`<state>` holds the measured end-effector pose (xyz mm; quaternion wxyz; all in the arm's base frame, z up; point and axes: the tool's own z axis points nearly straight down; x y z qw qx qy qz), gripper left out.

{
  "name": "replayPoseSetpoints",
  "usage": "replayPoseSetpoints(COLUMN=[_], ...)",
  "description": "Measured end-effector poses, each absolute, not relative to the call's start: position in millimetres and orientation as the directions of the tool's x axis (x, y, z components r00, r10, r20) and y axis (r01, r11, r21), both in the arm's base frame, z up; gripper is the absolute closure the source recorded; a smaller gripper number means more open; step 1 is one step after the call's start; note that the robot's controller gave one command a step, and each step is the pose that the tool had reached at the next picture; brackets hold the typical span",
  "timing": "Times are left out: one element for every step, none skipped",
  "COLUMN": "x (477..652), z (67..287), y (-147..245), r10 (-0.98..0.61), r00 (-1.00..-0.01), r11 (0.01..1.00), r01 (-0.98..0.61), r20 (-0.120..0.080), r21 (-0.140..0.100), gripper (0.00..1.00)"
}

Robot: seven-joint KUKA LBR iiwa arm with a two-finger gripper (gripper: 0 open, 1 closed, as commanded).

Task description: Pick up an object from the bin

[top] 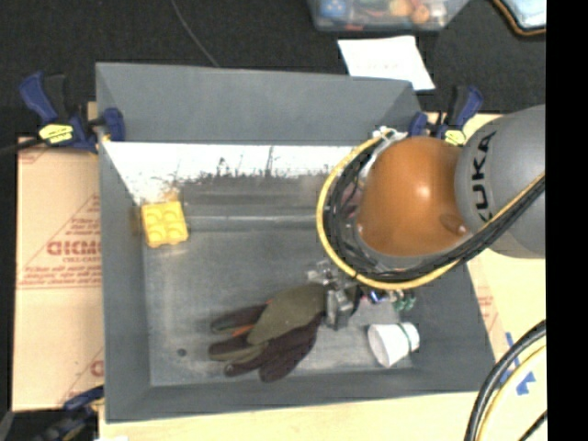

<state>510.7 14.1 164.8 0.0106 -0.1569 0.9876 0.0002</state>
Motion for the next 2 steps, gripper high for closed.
replayPoseSetpoints(x=[517.7,522.9], z=[165.2,159.7], y=[15.4,8.9], r10=[-0.366,-0.569], r00=[-0.930,-0.822], r11=[0.930,0.823], r01=[-0.367,-0.569], r20=[-0.017,-0.017], r21=[-0.002,-0.007], gripper=[1.00,1.00])
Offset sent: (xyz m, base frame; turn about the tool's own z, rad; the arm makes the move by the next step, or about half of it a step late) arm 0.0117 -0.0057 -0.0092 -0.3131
